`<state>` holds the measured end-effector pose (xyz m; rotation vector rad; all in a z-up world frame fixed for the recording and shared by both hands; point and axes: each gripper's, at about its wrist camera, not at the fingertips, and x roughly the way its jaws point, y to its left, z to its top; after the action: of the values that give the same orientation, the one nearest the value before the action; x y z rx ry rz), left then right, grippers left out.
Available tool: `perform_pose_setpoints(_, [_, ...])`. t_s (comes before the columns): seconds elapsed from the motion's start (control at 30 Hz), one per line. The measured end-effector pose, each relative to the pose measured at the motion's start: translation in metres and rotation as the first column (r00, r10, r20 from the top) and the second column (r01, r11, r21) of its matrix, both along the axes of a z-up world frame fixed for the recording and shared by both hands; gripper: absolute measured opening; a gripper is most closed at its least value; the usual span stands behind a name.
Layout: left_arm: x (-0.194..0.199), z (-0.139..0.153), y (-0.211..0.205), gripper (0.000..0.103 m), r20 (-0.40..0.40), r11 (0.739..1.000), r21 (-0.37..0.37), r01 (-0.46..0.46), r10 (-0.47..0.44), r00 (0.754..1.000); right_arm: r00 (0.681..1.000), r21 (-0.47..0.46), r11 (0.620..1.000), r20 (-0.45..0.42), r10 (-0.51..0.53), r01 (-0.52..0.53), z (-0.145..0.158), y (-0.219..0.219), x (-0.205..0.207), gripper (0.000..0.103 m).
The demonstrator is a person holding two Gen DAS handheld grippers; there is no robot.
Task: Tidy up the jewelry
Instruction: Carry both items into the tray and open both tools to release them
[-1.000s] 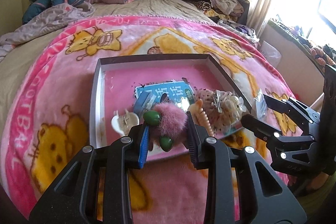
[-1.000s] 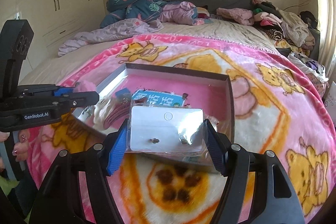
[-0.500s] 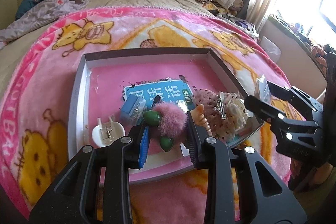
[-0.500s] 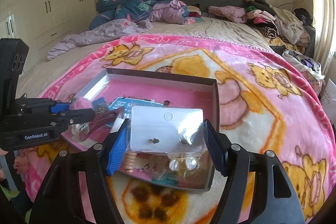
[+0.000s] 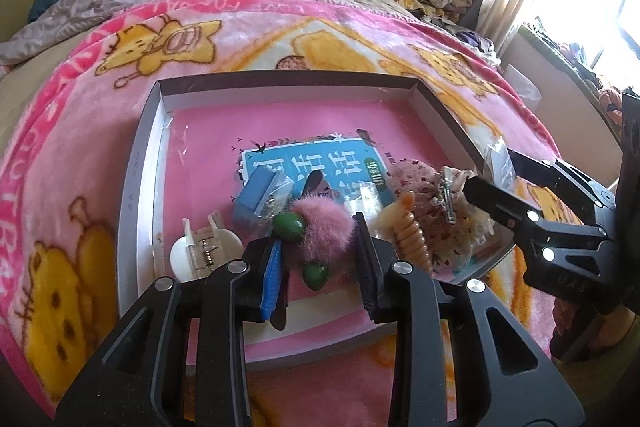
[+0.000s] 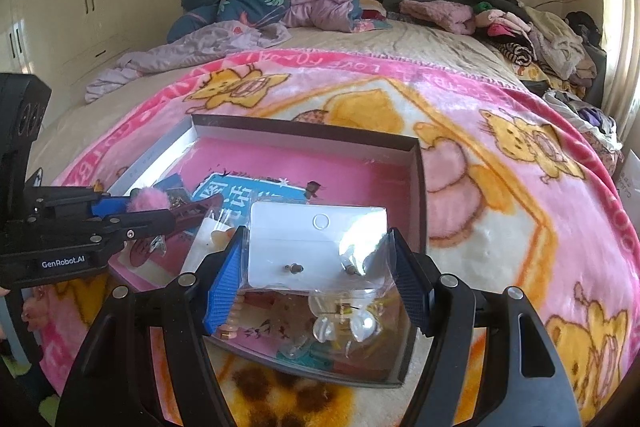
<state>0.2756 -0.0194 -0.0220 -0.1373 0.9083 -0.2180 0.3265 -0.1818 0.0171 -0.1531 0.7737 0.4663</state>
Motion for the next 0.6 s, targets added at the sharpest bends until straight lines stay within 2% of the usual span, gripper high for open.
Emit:
perform_pose_setpoints(0.2, [0.004,-0.001,0.006,0.027,-0.005,1.000,-0.005,-0.013,0.013,1.000,0.999,-0.036,0.999,0.004,0.041,-0.041,-0.007,0.015,-0.002,0.066])
perform_pose_setpoints(0.5, [0.005,-0.001,0.010,0.028,-0.007,1.000,-0.009,-0.025,0.024,1.000,0.992,-0.089,0.988,-0.018,0.124,-0.125,-0.019,0.038,-0.012,0.068])
perform_pose_setpoints(0.6, [0.005,0.000,0.011,0.028,-0.006,1.000,-0.010,-0.029,0.028,1.000,0.991,-0.099,0.986,-0.027,0.133,-0.135,-0.021,0.041,-0.016,0.072])
